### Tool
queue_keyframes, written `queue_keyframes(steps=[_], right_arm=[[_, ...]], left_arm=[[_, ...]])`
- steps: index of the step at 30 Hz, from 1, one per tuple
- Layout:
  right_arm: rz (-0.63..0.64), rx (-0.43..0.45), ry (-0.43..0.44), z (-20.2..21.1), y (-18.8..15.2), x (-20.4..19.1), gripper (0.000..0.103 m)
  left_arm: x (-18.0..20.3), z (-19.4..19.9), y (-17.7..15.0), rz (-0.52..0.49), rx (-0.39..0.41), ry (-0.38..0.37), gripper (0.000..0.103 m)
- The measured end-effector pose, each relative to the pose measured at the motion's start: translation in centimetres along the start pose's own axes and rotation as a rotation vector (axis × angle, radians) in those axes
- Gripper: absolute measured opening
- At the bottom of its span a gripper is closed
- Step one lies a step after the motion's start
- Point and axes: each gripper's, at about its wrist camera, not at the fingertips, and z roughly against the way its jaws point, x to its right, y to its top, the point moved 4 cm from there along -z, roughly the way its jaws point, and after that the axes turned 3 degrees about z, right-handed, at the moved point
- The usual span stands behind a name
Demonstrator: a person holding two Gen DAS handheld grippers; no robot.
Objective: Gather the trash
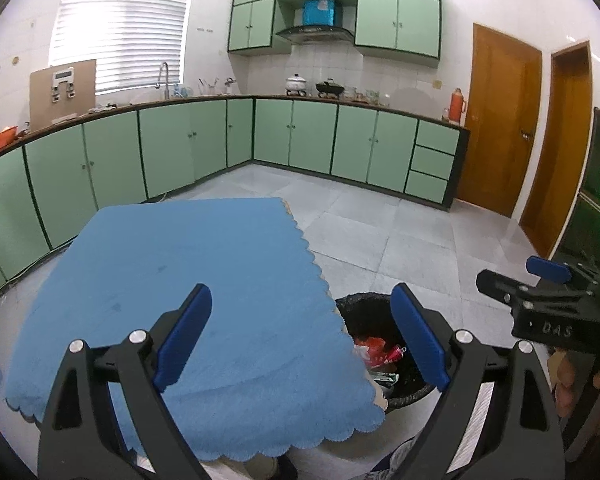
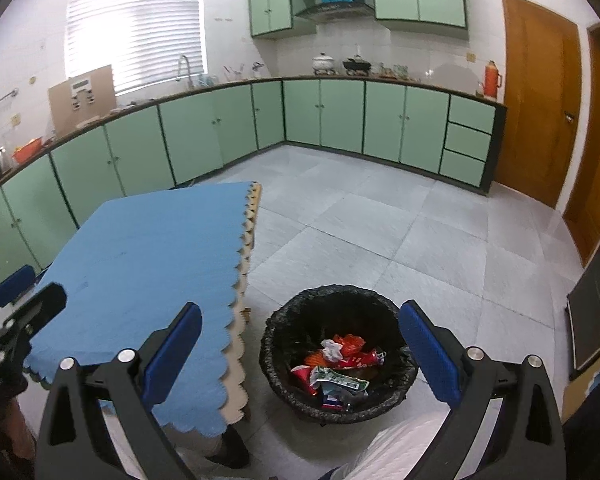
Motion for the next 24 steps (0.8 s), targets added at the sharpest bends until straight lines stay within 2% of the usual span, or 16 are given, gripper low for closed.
queue_keyframes(steps=[11,24], right_arm=[[0.018,0.036,0.052,2.2,-1.2,-2.2,0.097],[0.033,0.063,0.072,2.3,-1.5,-2.7,0.097]], left_arm=[[0.3,2.2,-0.7,-0.011,0.051,0.026,0.089],[-0.2,2.0,-0.8,0.017,0.041,0.057,0.089]])
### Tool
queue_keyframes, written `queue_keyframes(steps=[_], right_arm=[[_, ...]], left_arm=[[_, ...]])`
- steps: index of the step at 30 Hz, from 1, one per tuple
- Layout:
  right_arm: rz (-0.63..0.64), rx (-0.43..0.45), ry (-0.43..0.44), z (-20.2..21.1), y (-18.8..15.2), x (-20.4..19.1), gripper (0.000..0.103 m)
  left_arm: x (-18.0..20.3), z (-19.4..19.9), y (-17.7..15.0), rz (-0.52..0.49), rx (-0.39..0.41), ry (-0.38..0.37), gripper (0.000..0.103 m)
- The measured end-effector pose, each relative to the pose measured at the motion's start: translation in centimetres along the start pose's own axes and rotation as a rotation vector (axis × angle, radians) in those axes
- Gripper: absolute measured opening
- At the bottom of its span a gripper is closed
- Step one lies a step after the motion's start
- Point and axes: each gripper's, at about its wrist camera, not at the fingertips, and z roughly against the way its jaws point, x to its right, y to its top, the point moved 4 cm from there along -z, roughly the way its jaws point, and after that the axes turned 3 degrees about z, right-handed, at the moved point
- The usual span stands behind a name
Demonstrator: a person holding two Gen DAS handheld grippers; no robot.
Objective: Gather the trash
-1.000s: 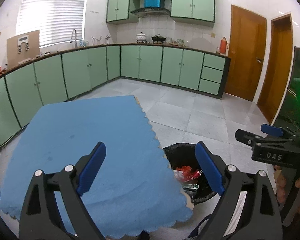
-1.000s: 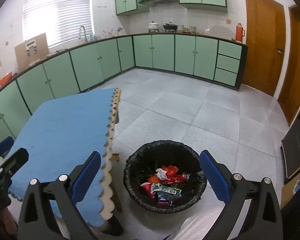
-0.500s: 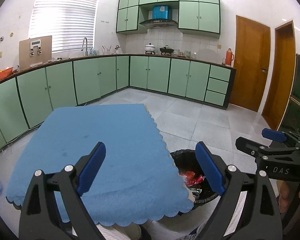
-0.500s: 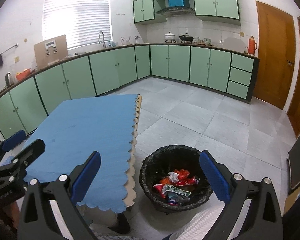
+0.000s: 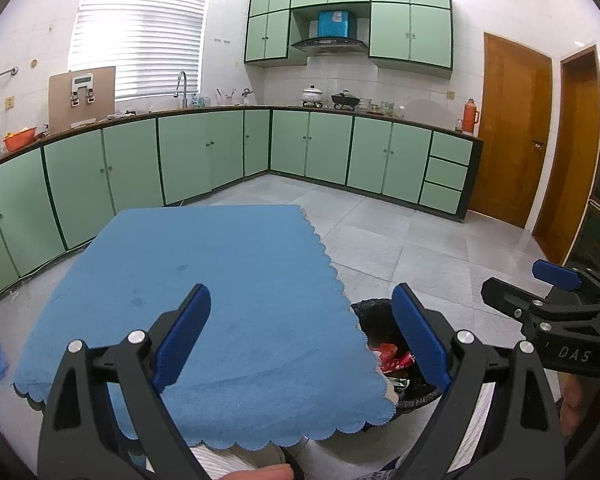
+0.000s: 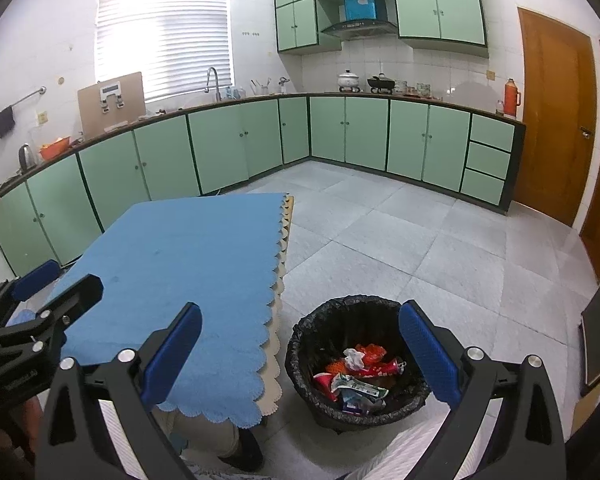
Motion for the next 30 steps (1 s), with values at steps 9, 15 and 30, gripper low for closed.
queue_keyframes(steps=[9,15,30], right_arm=[[0.001,0.019,0.004,0.30,0.20,0.02,0.097],[0.003,0.024,0.002,0.45,0.24,0.05,0.097],[0.012,0.027,0.001,0.57,0.48,-0.02,0.097]], left_arm=[[0.36,0.19,-0.38,-0.010,0.005,0.002,0.089],[0.42,0.36,-0.44,-0.019,0.012,0.004,0.089],[0.22,0.52,-0.47,-0.020,0.022,0.006,0.089]])
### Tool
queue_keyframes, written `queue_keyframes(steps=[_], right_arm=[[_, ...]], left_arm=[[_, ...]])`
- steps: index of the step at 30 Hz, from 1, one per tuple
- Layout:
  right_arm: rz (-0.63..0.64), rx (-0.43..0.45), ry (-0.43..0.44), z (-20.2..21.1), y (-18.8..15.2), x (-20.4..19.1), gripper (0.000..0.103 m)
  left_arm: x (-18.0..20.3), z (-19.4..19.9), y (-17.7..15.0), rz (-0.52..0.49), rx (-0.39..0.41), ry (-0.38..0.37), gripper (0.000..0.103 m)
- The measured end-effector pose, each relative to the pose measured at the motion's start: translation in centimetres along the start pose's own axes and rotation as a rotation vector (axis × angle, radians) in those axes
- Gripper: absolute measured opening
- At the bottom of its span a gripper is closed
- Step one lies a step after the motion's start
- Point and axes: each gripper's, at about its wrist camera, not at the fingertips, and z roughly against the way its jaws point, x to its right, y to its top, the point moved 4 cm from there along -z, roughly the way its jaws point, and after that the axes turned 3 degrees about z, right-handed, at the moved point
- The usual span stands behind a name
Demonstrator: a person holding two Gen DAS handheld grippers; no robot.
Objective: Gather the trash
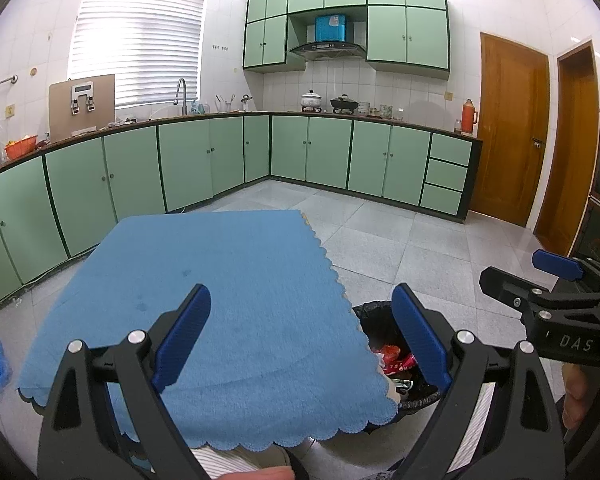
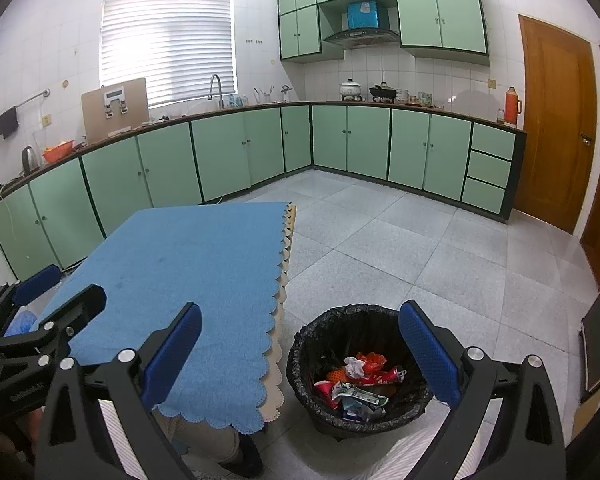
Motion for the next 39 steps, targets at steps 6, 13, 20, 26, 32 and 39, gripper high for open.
queue_keyframes(steps=[6,13,20,26,32,39], right_arm=[[0.001,-0.002,0.000,-0.07,0.06,-0.24,0.097],[-0.001,-0.004,0.001,-0.06,0.06,-0.24,0.097],[0.000,-0.011,0.002,-0.29,0.00,-0.30,0.097],[-0.003,-0.013,0.005,-0.53,-0.16,-0.37,0.097],[-0.004,-0.015,0.007,-0.52,-0.32,-0.34,0.097],[0.000,-0.015,0.006,-0.62,-0.54,-0.51,0.097]], left_arm=[[0.04,0.01,-0.15,0.001,0.000,0.000,0.089],[-0.03,-0.03,-0.17,0.002,-0.001,0.000,0.089],[-0.07,-0.05,-0.15,0.002,-0.002,-0.001,0.089],[-0.16,-0.09,-0.41,0.004,-0.002,0.002,0.089],[-0.18,-0.15,-0.51,0.007,-0.002,0.004,0.089],[-0.14,-0.20,-0.55,0.007,-0.003,0.005,0.089]])
